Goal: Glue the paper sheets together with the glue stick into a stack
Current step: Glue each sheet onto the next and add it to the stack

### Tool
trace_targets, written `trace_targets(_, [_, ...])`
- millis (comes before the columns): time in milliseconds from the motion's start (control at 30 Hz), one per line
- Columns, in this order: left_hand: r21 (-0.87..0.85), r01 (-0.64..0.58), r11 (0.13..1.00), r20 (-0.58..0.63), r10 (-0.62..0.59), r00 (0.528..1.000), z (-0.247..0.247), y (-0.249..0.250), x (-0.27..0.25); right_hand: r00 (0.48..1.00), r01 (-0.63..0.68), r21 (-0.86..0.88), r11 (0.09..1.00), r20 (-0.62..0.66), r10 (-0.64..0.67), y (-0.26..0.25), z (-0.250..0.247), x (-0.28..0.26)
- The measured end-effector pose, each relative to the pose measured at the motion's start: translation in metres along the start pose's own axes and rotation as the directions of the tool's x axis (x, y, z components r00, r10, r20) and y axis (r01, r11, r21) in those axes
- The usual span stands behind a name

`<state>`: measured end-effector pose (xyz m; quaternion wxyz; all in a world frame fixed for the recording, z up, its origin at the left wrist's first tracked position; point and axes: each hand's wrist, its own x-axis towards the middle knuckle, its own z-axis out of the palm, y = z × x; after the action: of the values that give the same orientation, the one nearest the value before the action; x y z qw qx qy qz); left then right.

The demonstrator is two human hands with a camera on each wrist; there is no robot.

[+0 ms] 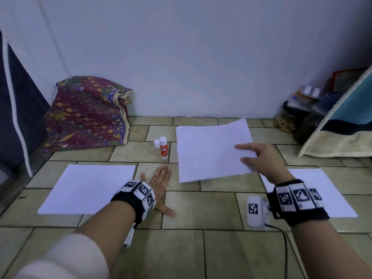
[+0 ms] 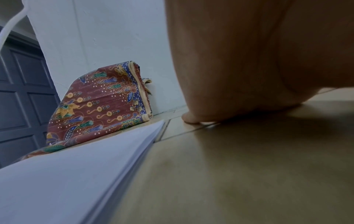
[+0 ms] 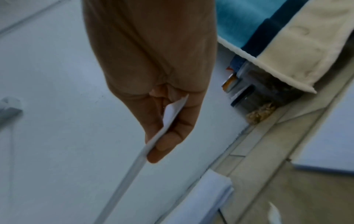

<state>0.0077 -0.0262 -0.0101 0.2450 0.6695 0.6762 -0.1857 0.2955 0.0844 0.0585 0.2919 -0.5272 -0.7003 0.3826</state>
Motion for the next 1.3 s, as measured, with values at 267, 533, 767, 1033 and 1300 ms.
trace_targets(267, [-0.016, 0.039, 0.999, -0.044, -0.039, 0.998, 0.001, 0.0, 0.009, 0.994, -0.076, 0.048, 0.996, -0.077, 0.079, -0.005, 0.013, 0.082])
trace_targets(533, [-0.028, 0.052, 0.998, -0.041, -0.053, 0.998, 0.007, -0.001, 0.01, 0.978, -0.206, -0.118, 0.971, -0.004, 0.207, 0.007, 0.034, 0.132])
trace_targets(767, [-0.033, 0.049, 0.998, -0.007, -0.05, 0.999, 0.005, -0.002, 0.009, 0.974, -0.174, -0.457, 0.872, 0.051, 0.221, 0.019, 0.05, 0.141])
trace_targets(1033, [-0.032, 0.041, 0.999, 0.003, -0.041, 0.999, 0.006, -0.002, 0.009, 0.967, -0.089, -0.668, 0.739, 0.121, 0.226, 0.017, 0.056, 0.145])
trace_targets(1300, [-0.018, 0.034, 0.999, 0.009, -0.034, 0.999, 0.006, -0.005, 0.012, 0.966, -0.088, -0.775, 0.626, 0.085, 0.242, 0.01, 0.062, 0.14])
